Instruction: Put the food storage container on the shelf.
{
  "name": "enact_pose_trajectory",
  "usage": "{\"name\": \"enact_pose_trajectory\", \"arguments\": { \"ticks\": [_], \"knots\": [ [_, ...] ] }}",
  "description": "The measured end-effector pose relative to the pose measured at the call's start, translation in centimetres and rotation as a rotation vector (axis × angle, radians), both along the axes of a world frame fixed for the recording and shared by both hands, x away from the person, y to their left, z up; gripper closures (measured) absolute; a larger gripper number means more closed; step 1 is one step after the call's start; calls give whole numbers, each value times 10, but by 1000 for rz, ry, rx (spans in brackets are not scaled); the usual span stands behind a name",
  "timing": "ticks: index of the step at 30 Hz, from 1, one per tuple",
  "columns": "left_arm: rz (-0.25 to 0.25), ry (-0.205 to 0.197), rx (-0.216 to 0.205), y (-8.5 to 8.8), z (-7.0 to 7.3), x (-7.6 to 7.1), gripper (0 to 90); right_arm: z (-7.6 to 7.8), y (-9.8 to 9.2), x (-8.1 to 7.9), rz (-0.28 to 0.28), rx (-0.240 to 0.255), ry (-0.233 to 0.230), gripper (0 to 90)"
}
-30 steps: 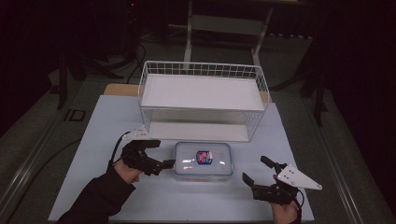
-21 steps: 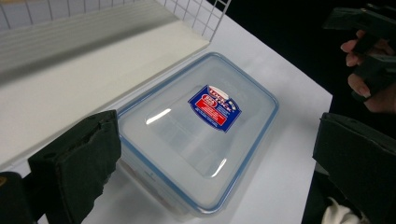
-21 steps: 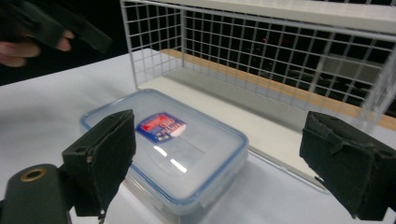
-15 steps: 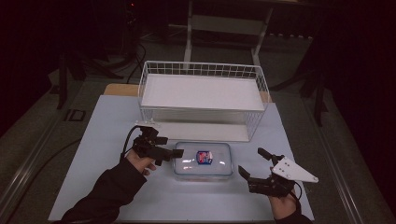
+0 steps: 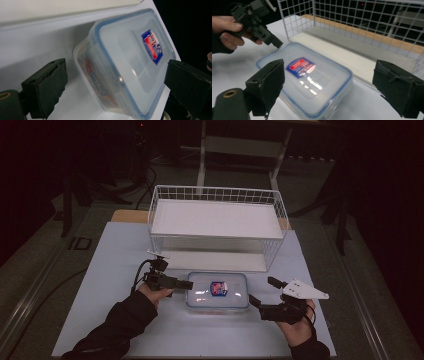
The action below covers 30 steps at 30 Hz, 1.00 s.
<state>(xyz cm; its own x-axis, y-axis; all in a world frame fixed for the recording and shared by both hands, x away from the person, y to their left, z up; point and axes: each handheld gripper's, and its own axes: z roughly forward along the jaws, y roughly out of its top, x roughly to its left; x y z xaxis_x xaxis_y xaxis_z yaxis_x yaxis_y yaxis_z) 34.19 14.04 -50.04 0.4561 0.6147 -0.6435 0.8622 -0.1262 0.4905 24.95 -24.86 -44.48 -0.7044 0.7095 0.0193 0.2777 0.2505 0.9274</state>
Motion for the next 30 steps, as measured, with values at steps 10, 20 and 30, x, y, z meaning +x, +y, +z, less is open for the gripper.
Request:
{"name": "enact_pose_trajectory", "arguments": {
  "ticks": [10,20,30],
  "knots": [
    [-13,137,-85,0,-24,3,224,-10,6,1,55,-26,91,153],
    [-55,178,-156,3,-27,6,484,-15,4,5,49,-38,137,202],
    [-88,149,-143,4,-22,2,520,-25,1,14,58,-18,207,210]
  ]
}}
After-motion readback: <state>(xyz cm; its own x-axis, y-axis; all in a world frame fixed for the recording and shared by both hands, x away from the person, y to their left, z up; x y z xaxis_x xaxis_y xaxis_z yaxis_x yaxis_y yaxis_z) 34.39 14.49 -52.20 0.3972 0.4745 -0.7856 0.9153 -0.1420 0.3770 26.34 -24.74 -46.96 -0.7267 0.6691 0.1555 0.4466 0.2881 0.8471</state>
